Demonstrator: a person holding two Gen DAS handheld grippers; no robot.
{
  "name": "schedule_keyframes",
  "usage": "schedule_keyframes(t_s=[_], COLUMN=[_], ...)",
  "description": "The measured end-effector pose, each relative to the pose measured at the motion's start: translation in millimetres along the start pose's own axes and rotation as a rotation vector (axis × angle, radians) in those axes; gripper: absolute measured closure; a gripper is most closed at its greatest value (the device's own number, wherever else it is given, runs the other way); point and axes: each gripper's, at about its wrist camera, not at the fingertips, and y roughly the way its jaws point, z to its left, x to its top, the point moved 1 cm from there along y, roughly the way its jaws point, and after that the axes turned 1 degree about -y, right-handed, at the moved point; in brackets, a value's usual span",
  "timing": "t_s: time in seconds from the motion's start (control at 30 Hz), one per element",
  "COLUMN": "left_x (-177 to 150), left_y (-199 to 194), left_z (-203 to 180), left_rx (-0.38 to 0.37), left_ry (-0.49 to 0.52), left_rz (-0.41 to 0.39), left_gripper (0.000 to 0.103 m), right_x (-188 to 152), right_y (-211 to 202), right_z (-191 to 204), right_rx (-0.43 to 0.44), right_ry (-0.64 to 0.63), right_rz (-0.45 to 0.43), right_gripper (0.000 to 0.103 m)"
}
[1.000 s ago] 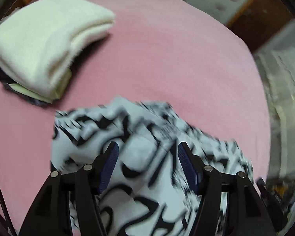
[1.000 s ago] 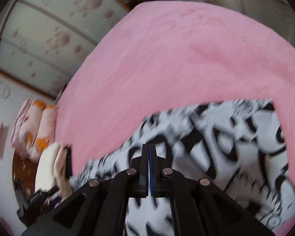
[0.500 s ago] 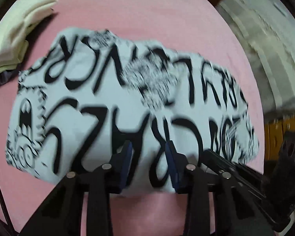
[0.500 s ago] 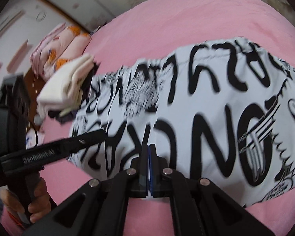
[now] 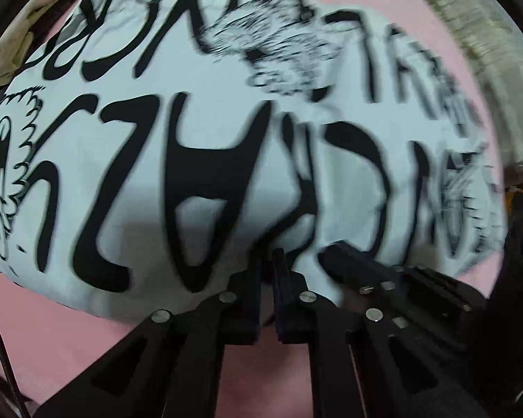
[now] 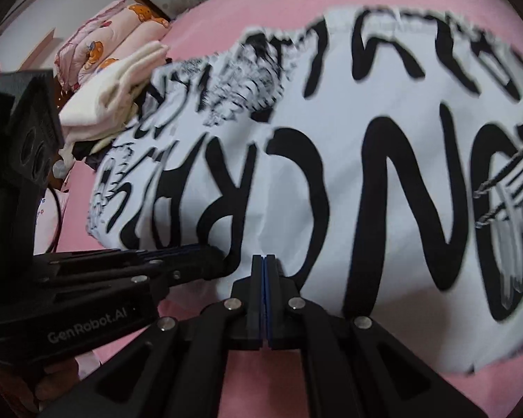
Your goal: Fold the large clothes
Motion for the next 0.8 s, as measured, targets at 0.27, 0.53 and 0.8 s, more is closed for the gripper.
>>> schedule_keyframes(t_s=[0.27,0.53,0.8], left_x=[-7,-14,-16], left_y=[2,-20,-30], left_z=[43,104,162], left_rx=[0.068,0.240,0.377], left_ry=[-0.095,-0.177,-0.261], left_rz=[-0.066,-0.156,-0.181], left_gripper=[0.102,0.102,0.102], right_x=[6,-8,-40], right_y=[-4,-53,-111], right_z=[-36,-103,-168], right_rx=[0.045,-0.091,-0.271], right_ry=[0.076,0.190,0.319], right_rz=[-0.063,-0.134,-0.226], right_gripper=[0.103,0.103,0.103])
